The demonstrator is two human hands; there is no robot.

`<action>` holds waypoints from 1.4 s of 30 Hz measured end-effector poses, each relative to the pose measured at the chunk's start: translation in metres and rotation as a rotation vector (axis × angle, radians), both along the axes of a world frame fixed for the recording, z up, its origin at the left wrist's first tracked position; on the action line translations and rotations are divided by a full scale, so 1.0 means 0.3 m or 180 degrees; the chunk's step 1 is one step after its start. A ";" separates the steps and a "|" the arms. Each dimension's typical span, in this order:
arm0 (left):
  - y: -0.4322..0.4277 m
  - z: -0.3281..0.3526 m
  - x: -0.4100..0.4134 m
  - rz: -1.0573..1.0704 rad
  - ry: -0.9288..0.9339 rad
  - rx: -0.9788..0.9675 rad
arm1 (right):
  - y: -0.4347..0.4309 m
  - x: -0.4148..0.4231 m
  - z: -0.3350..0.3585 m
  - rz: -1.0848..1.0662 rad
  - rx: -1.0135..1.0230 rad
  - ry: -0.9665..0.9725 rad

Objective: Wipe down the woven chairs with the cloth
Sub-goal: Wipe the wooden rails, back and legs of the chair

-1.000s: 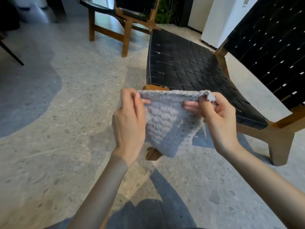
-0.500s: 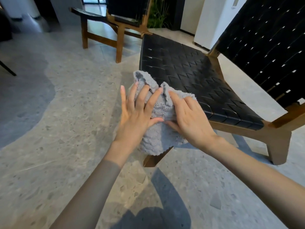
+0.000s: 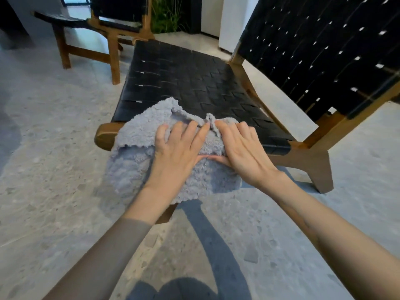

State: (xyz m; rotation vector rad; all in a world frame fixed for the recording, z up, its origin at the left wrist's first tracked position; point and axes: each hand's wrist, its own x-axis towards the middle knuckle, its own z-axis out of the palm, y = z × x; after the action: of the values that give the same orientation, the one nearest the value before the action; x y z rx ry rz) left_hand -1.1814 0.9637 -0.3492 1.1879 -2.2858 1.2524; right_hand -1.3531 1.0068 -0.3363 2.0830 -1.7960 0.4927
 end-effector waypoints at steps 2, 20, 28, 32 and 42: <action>0.010 -0.010 -0.074 -0.0109 -0.0067 0.0013 | 0.023 -0.066 -0.018 -0.0117 0.0062 0.0062; 0.075 -0.132 -0.648 -0.0905 -0.0498 0.0213 | 0.183 -0.505 -0.194 -0.1231 -0.0111 0.1018; 0.062 -0.095 -0.456 -0.0606 -0.0330 0.0164 | 0.150 -0.370 -0.169 -0.1005 0.0184 -0.0077; 0.041 -0.086 -0.288 -0.0420 -0.0135 -0.0054 | 0.114 -0.253 -0.128 -0.0621 0.0044 -0.0004; 0.041 -0.060 0.166 0.0191 0.0721 -0.0094 | 0.021 0.144 -0.045 0.0387 -0.0220 -0.0789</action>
State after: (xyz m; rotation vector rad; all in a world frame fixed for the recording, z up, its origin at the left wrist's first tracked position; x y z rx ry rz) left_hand -1.1317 0.9759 -0.3673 1.3234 -2.0764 1.1051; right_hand -1.3098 1.0132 -0.3498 2.1712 -1.7588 0.8680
